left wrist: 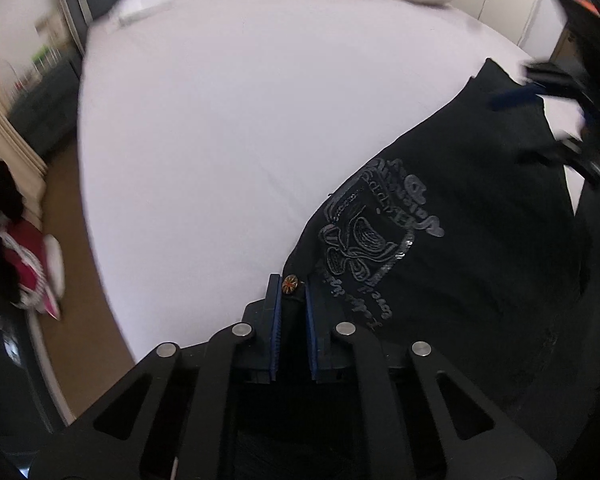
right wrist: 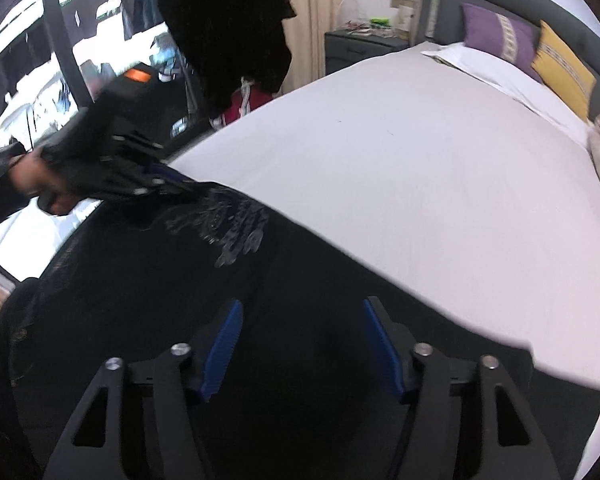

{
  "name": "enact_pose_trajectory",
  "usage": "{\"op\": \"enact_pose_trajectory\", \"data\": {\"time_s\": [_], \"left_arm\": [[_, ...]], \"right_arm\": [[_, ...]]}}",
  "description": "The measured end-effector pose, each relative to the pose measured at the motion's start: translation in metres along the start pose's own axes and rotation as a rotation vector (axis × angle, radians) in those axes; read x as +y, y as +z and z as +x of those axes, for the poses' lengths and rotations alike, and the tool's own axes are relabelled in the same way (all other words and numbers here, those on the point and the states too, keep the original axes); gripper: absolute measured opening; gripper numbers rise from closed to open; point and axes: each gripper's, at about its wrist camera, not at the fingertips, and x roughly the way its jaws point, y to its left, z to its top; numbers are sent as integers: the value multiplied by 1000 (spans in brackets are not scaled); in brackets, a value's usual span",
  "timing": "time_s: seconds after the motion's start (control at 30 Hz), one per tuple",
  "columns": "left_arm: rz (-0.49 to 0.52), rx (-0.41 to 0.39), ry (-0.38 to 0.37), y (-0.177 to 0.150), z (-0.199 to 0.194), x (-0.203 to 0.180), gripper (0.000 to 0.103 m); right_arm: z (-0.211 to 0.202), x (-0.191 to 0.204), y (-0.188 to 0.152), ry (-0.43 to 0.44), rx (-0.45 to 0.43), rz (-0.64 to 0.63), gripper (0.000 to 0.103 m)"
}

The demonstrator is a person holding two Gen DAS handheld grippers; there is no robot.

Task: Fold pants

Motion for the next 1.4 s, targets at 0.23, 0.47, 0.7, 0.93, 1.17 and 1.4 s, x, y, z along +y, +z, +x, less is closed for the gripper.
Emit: {"op": "enact_pose_trajectory", "data": {"time_s": [0.23,0.47,0.7,0.93,1.17,1.4], "left_arm": [[9,-144,16,-39,-47,-23,9],[45,-176,8,-59,-70,-32,9],[6,-204,-11,-69,-86,-39,9],[-75,-223,-47,-96,-122,-56,9],[-94,-189,-78,-144,-162,-91,9],[-67,-99,-171,-222,-189,-150,9]], "right_arm": [[36,1,36,-10,80,-136,52],[63,-1,49,11,206,-207,44],[42,1,44,27,205,-147,7],[-13,29,24,20,98,-84,5],[-32,105,-21,98,111,-144,5],[-63,168,-90,66,171,-234,5]]}}
